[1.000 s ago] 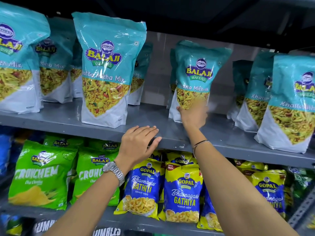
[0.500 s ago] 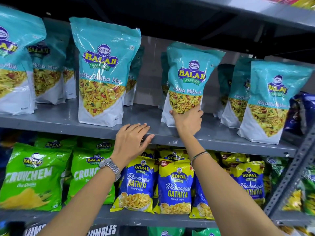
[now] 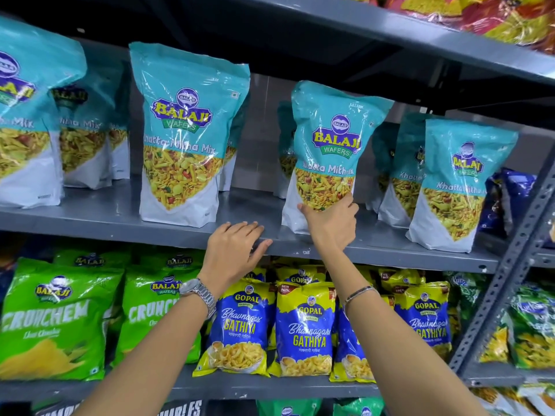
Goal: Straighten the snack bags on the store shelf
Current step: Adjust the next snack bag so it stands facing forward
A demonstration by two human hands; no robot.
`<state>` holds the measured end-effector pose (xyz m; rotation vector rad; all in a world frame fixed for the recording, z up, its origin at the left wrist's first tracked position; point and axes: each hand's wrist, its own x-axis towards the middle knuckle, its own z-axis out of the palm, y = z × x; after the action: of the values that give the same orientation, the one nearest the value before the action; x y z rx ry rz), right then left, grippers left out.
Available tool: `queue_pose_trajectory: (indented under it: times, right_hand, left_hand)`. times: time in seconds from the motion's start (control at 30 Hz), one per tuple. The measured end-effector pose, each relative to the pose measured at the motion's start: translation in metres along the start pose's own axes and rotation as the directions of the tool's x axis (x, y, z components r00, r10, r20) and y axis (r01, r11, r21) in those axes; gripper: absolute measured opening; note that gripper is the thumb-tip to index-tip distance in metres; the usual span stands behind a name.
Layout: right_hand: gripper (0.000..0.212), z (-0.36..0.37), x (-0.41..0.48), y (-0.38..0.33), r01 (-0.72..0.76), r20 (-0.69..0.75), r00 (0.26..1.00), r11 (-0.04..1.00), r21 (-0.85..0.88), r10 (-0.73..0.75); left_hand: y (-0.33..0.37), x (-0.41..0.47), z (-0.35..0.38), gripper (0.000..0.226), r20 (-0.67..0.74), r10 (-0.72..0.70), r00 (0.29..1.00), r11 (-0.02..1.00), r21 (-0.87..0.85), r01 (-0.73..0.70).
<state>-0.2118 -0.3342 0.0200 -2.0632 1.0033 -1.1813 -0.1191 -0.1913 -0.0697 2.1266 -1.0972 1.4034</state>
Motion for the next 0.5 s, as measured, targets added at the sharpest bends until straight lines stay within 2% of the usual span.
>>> queue_pose_trajectory:
  times: [0.37,0.43,0.5]
  right_hand:
    - [0.098,-0.006,-0.011,0.006,0.062,-0.03,0.998,0.998,-0.016,-0.063]
    - [0.103,-0.005,-0.014,0.009,0.183,-0.074,0.979,0.98,-0.076,-0.189]
    - [0.1,-0.003,-0.014,0.013,0.36,-0.127,0.913,0.912,-0.199,-0.388]
  left_hand:
    - [0.0,-0.001,0.002,0.046,-0.054,0.015,0.998,1.0,0.009,-0.014]
    - [-0.001,-0.002,0.004,0.046,-0.058,0.014,0.998,1.0,0.01,-0.013]
    - [-0.001,-0.002,0.005,0.045,-0.062,0.013,0.998,1.0,0.009,-0.013]
